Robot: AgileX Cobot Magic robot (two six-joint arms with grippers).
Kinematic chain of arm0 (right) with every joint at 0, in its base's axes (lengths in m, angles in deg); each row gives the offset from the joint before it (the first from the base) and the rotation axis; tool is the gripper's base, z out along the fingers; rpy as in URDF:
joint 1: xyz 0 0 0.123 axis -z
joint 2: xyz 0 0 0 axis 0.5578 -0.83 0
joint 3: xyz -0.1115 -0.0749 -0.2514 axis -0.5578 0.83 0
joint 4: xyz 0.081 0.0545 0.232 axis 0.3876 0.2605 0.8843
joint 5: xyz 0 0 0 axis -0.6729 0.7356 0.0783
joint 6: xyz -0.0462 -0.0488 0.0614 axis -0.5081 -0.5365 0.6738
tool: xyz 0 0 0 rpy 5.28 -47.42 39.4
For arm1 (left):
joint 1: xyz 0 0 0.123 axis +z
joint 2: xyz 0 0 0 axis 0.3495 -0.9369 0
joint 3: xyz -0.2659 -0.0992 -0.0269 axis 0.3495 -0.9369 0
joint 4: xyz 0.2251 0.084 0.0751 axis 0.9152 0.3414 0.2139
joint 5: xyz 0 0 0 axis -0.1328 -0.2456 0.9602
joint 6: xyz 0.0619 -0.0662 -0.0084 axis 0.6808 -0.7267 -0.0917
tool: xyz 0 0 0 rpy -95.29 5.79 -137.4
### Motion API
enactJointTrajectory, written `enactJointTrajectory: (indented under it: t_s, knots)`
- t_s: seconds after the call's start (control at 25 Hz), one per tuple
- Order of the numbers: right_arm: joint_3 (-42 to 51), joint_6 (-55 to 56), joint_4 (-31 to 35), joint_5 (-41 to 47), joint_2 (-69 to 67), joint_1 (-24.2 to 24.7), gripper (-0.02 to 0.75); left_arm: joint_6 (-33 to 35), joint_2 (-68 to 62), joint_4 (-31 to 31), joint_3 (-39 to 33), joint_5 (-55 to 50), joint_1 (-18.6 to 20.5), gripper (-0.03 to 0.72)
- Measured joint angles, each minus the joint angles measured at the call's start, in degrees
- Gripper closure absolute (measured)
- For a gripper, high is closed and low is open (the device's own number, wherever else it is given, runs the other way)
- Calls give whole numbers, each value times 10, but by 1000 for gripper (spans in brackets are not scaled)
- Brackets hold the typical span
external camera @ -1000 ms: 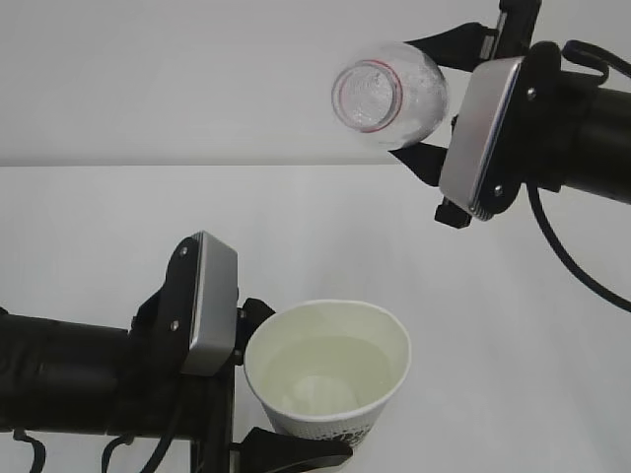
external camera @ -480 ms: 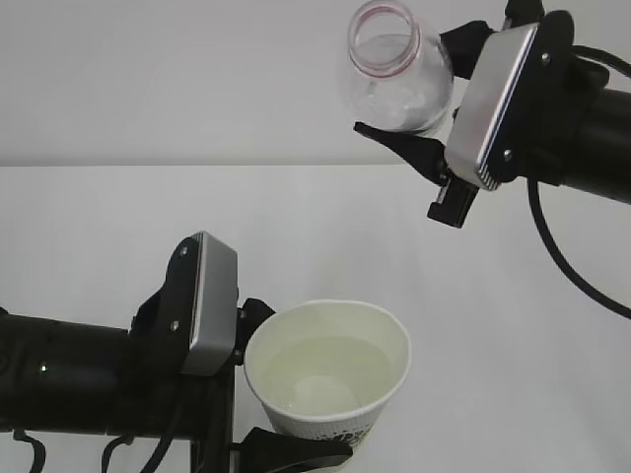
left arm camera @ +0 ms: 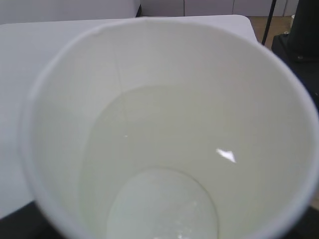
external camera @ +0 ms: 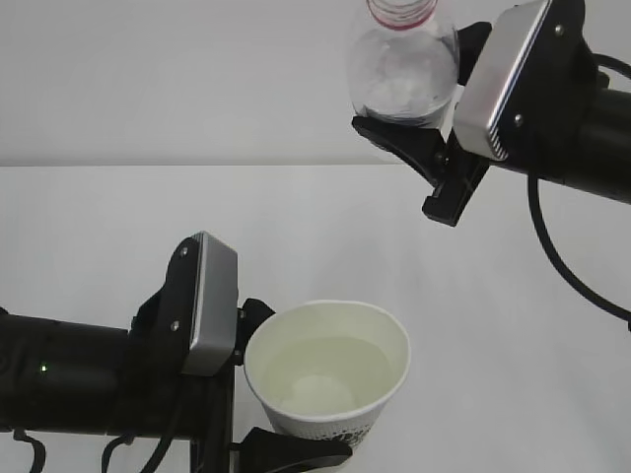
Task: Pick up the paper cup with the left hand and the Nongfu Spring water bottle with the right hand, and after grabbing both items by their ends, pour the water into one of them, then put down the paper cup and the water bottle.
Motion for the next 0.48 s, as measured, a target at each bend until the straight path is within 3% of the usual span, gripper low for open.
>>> enactJointTrajectory:
  t_s: [0.48]
  knots:
    - [0,33,0,0,0,0,260,0,0,0,0,-4,0,125]
